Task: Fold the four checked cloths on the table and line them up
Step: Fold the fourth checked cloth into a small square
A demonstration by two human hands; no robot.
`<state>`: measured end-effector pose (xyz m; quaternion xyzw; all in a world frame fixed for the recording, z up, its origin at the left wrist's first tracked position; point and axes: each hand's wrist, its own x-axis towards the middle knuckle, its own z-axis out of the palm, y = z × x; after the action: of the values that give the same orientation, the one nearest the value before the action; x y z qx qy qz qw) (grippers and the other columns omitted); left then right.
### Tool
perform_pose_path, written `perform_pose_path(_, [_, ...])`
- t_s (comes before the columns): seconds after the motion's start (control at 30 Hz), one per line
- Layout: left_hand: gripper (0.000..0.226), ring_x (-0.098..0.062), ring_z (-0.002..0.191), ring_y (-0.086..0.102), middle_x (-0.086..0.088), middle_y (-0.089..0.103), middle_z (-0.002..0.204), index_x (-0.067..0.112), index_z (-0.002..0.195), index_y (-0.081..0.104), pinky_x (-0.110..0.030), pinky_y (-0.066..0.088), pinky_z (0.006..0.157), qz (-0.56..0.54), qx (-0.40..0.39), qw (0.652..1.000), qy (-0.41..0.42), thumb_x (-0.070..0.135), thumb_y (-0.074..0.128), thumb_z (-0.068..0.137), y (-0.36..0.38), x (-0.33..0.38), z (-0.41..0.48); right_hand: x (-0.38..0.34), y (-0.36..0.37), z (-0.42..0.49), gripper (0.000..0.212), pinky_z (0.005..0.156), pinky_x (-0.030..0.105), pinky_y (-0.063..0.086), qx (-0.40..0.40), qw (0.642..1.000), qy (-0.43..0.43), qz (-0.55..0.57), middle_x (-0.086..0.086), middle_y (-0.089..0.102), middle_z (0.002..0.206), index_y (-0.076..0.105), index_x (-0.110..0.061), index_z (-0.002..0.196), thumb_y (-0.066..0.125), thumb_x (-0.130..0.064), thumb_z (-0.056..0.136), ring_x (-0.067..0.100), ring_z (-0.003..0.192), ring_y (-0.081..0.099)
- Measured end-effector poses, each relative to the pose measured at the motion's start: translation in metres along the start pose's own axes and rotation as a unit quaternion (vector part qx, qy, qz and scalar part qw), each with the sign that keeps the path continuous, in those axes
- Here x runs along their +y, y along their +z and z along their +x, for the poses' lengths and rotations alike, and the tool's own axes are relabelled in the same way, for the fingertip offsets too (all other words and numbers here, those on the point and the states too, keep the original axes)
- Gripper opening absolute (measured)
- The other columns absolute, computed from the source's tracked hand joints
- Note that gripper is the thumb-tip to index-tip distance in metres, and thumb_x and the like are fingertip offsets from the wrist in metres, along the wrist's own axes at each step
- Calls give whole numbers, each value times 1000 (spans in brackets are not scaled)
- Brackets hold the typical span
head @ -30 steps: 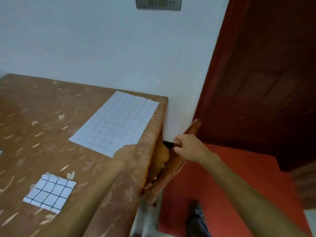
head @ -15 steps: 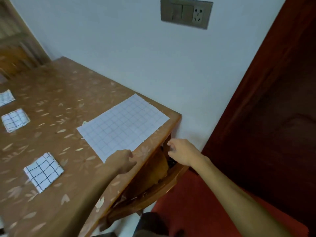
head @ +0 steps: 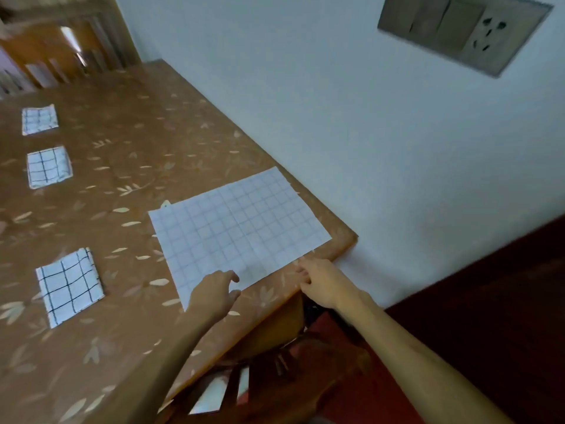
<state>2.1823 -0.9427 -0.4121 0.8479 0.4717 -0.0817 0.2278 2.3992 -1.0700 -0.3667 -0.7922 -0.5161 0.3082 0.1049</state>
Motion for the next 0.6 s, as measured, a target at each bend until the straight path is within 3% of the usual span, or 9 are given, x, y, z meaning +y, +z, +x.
perform_pose_path(0.13, [40,-18,128,49,3,55,139,25,133,57,-33,47,98,-39,20,999,-5,35,64,95,33,-7,26,10,4,40,33,88,36,54,-44,998,-10,-32,4,60,122,60,-18,126,50,-13,95,19,106,61])
perform_pose_path(0.27, [55,-31,132,50,-9,53,144,17,137,56,-43,46,104,-38,59,997,10,25,75,86,60,-15,42,13,18,67,29,91,38,51,-64,996,-24,-54,4,61,119,61,-17,123,49,-14,97,22,105,59])
perform_pose_path(0.4, [55,-36,123,59,-11,62,136,15,122,69,-48,52,97,-49,65,997,-6,20,87,71,87,-25,51,21,35,80,32,92,34,48,-77,995,-42,-57,2,59,123,57,-19,128,52,-15,96,22,110,56])
perform_pose_path(0.5, [33,-33,113,66,-6,70,125,15,109,75,-46,57,89,-52,105,993,4,26,71,79,95,-30,49,30,40,88,38,96,32,44,-81,993,-56,-64,2,55,132,52,-19,134,50,-15,97,22,116,54])
perform_pose_path(0.6, [31,-29,106,70,0,74,116,17,97,77,-42,58,83,-25,142,989,33,24,49,84,99,-32,44,38,44,98,43,100,33,43,-77,992,-70,-77,-1,50,140,46,-22,140,51,-15,97,21,121,50])
